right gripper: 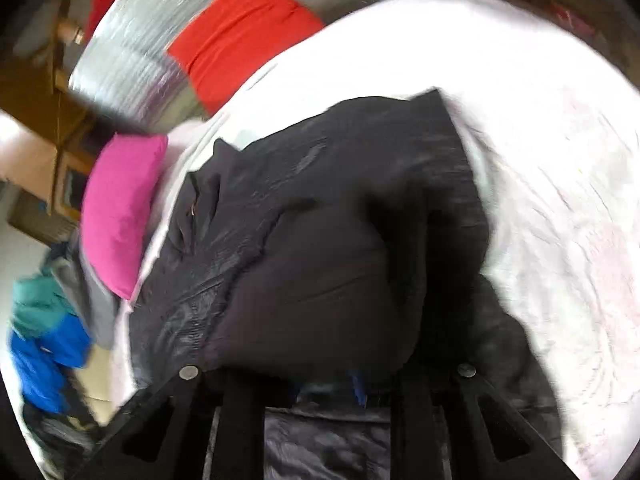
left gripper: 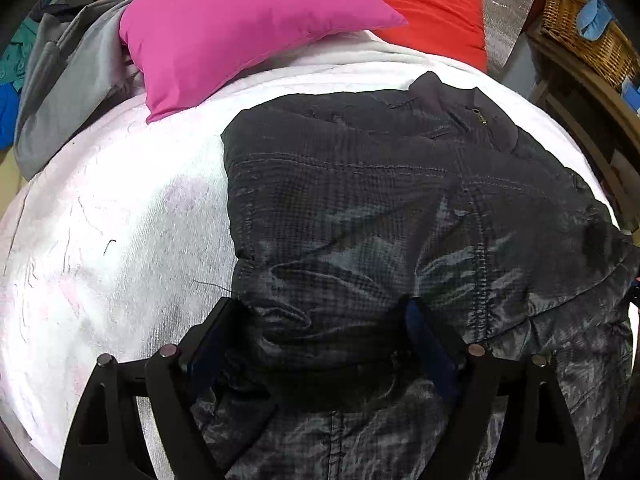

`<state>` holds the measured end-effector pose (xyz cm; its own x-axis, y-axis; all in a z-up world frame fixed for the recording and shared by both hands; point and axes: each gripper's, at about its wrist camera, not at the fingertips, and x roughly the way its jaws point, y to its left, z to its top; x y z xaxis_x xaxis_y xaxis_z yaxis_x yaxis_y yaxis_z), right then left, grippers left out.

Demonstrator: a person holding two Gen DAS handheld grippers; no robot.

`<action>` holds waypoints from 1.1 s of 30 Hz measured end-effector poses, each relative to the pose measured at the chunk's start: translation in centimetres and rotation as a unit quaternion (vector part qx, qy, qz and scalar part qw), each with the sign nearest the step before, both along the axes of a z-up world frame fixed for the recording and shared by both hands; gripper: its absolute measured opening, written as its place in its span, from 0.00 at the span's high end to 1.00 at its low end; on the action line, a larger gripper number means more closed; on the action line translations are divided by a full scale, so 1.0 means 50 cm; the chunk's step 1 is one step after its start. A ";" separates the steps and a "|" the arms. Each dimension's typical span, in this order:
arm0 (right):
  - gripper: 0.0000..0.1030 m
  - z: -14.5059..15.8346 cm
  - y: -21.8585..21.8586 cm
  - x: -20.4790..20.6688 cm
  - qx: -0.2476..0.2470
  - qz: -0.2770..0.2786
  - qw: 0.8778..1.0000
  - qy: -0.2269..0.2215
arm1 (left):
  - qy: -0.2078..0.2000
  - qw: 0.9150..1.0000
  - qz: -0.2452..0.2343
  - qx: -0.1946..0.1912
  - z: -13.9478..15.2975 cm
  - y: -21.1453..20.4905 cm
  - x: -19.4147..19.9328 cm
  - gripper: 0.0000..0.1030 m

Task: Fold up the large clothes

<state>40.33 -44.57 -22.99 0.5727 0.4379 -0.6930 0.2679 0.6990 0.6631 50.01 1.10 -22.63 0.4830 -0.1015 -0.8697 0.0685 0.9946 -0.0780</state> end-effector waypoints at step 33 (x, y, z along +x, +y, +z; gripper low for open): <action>0.62 -0.013 0.027 0.044 -0.142 0.063 0.986 -0.064 | 0.030 0.978 0.046 -0.201 -0.022 0.111 0.048 0.28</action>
